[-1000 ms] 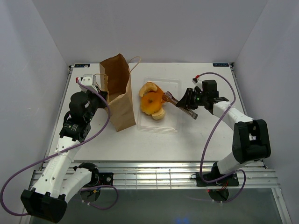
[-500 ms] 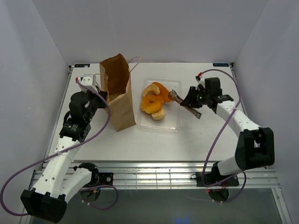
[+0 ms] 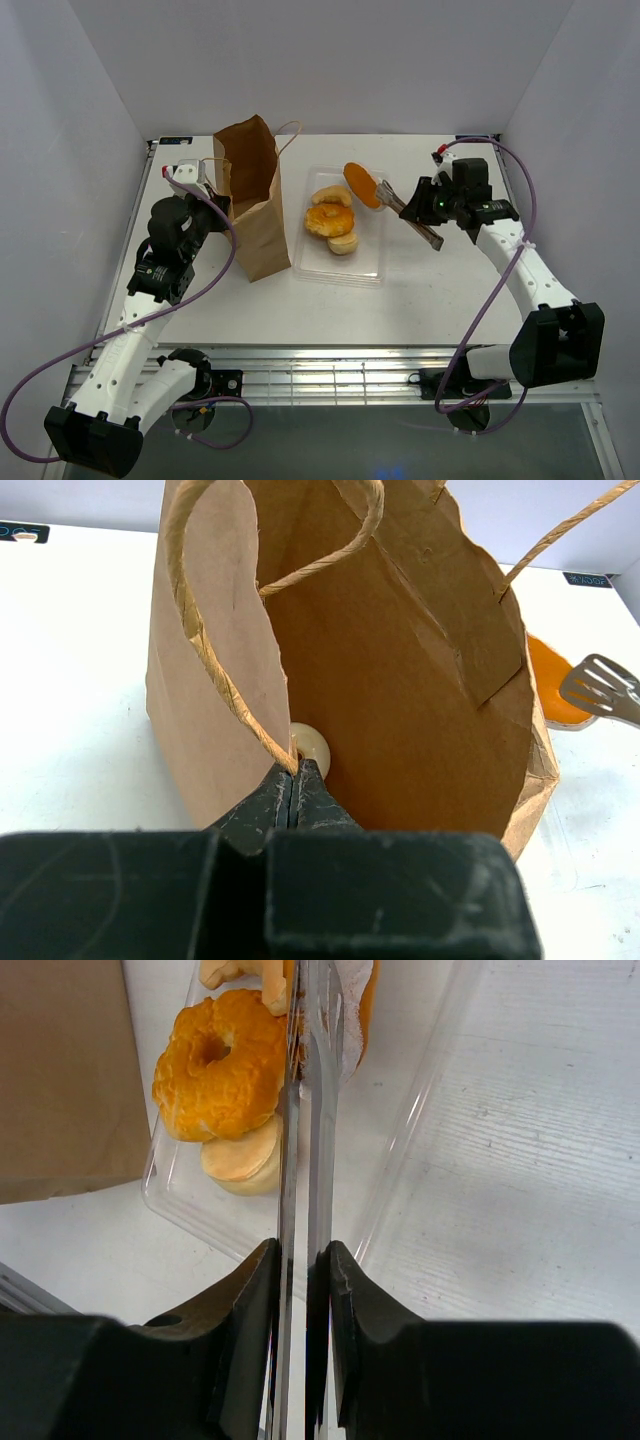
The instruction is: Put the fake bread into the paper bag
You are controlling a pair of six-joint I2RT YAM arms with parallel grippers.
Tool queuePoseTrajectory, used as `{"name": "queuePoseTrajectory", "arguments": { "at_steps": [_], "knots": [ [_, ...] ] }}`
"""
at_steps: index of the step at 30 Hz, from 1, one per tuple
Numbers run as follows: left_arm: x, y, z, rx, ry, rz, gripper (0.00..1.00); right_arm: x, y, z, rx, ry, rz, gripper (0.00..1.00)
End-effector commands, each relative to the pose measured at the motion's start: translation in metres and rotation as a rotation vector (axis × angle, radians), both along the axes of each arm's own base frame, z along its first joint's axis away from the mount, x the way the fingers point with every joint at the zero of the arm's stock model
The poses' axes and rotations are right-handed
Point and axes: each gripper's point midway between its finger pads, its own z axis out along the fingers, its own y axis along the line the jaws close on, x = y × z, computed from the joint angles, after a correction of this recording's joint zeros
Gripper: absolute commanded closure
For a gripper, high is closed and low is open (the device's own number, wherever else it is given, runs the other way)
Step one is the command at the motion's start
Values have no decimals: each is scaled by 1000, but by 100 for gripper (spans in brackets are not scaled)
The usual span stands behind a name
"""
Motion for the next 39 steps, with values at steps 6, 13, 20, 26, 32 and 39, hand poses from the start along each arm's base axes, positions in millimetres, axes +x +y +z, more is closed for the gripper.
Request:
{"name": "queuePoseTrajectory", "arguments": {
  "at_steps": [6,13,20,26,32,39],
  "knots": [
    [-3,1,1,8,-7,4,100,-1,-10,55,-24,-143,-10,92],
    [-4,5,4,10,-23,20,100,-19,-7,103,6,-255,34,92],
    [-4,5,4,10,-23,22,100,-33,6,167,63,-380,98,92],
    [-4,3,2,9,-17,14,100,-47,34,230,110,-498,190,92],
    [-3,3,2,8,-18,11,100,-64,79,267,148,-565,275,92],
    [-3,1,1,8,-13,7,100,-71,136,276,223,-571,368,92]
  ]
}}
